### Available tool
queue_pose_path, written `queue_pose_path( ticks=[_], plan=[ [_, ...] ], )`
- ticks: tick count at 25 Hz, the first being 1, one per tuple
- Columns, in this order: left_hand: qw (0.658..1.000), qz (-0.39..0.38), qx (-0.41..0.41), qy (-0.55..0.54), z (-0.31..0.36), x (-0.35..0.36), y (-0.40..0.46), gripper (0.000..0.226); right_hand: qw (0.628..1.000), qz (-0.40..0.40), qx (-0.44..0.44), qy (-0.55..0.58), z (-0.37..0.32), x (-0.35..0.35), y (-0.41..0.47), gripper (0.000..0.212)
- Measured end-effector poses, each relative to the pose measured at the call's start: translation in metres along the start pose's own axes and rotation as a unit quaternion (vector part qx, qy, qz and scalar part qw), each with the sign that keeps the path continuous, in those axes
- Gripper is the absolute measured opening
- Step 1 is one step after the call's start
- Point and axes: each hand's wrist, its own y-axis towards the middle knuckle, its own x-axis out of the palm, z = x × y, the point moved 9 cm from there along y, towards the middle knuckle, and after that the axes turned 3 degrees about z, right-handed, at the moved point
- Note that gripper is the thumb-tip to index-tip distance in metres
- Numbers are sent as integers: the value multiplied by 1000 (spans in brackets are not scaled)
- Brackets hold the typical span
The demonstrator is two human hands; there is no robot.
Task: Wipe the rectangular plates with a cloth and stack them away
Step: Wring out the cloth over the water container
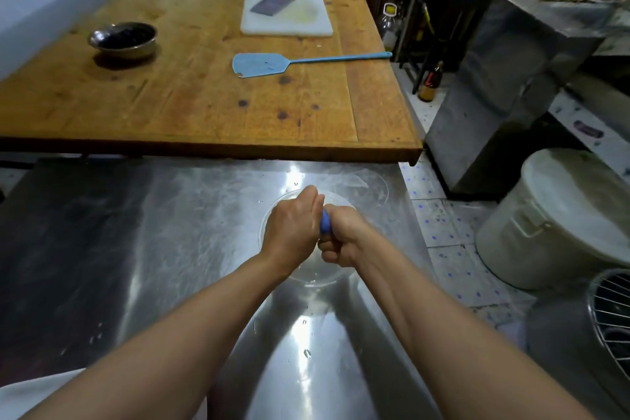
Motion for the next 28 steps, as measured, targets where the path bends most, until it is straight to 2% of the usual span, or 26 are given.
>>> queue_pose_path(
  ticks=[4, 6, 8, 9, 11, 13, 15, 16, 17, 18, 19, 21, 23, 25, 26, 28],
  plan=[
    [997, -44, -9, -70, -5, 3, -5, 27, 1000, -6, -7, 4, -1, -5, -1, 29],
    [990, -63, -73, -103, -16, 3, -7, 27, 999, -15, -41, -19, -9, -4, -7, 22],
    [962, -84, -180, -186, -30, 4, -11, 29, 993, -7, -108, -45, -20, -5, -16, 14],
    [933, -98, -243, -247, -34, 7, -16, 29, 986, -3, -154, -62, -26, -6, -23, 14],
    [850, -119, -370, -355, -38, 11, -27, 27, 963, -22, -253, -93, -36, -3, -40, 18],
    [732, -163, -489, -445, -36, 14, -42, 30, 929, -50, -341, -132, -42, 0, -59, 25],
    [625, -230, -548, -506, -24, 16, -54, 33, 871, -22, -439, -218, -50, 1, -75, 26],
    [594, -252, -556, -524, -18, 15, -58, 34, 837, 0, -485, -254, -53, 2, -84, 21],
    [580, -266, -556, -533, -13, 14, -61, 35, 812, 22, -516, -272, -56, 4, -89, 16],
    [582, -275, -552, -530, -8, 13, -64, 37, 799, 48, -532, -277, -58, 5, -93, 21],
    [602, -274, -544, -516, -6, 12, -65, 41, 793, 79, -538, -275, -60, 4, -93, 28],
    [683, -217, -515, -471, -8, 10, -57, 47, 800, 152, -525, -248, -67, -1, -91, 38],
    [783, -119, -452, -409, -10, -1, -41, 44, 834, 189, -480, -195, -72, -5, -82, 42],
    [878, -44, -383, -286, -14, -17, -28, 44, 882, 190, -401, -160, -68, -5, -67, 44],
    [917, -21, -338, -209, -14, -25, -22, 44, 908, 179, -351, -144, -63, -5, -57, 45],
    [972, -12, -228, -58, -7, -29, -10, 38, 958, 133, -239, -83, -47, -4, -39, 45]
  ],
)
